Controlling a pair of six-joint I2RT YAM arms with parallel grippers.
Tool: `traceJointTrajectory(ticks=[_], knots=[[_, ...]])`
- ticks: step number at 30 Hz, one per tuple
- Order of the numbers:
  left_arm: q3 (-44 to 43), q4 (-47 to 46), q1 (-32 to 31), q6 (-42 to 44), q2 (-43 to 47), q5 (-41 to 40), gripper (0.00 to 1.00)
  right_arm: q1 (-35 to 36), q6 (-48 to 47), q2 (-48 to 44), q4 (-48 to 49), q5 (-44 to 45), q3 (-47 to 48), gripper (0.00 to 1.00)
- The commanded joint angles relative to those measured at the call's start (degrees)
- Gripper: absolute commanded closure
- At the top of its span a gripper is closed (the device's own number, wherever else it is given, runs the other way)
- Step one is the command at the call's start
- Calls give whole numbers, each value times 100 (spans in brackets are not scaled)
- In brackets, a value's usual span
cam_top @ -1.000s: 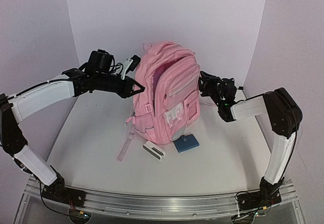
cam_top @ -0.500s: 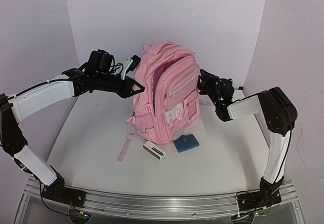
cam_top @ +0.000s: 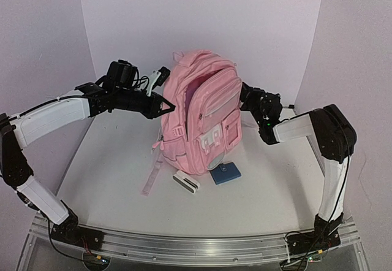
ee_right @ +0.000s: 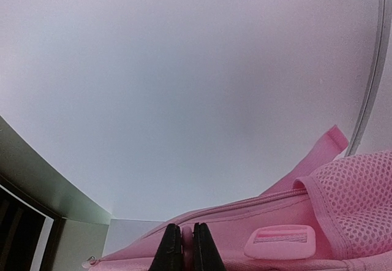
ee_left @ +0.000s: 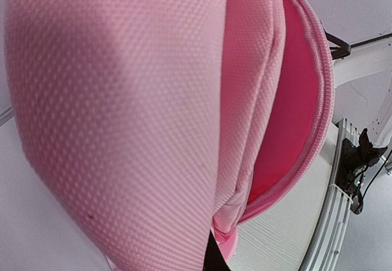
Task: Pack the student bag
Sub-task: Zip the student bag at the center of the board.
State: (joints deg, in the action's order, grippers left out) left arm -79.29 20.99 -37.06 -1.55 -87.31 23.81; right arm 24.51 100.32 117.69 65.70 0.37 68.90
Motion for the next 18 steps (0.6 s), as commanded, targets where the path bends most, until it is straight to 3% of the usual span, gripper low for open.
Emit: traceJointTrajectory(ticks=[1,5,18], knots=[[-72,141,24,14,125,-87,100,16,-116,-174,294,-37,143,100],[-79,153,23,32,159,-70,100,14,-664,-495,1,23,309,100],[-323,281,25,146,175,95,100,188,-3673,-1749,-2472,452,1363,100]])
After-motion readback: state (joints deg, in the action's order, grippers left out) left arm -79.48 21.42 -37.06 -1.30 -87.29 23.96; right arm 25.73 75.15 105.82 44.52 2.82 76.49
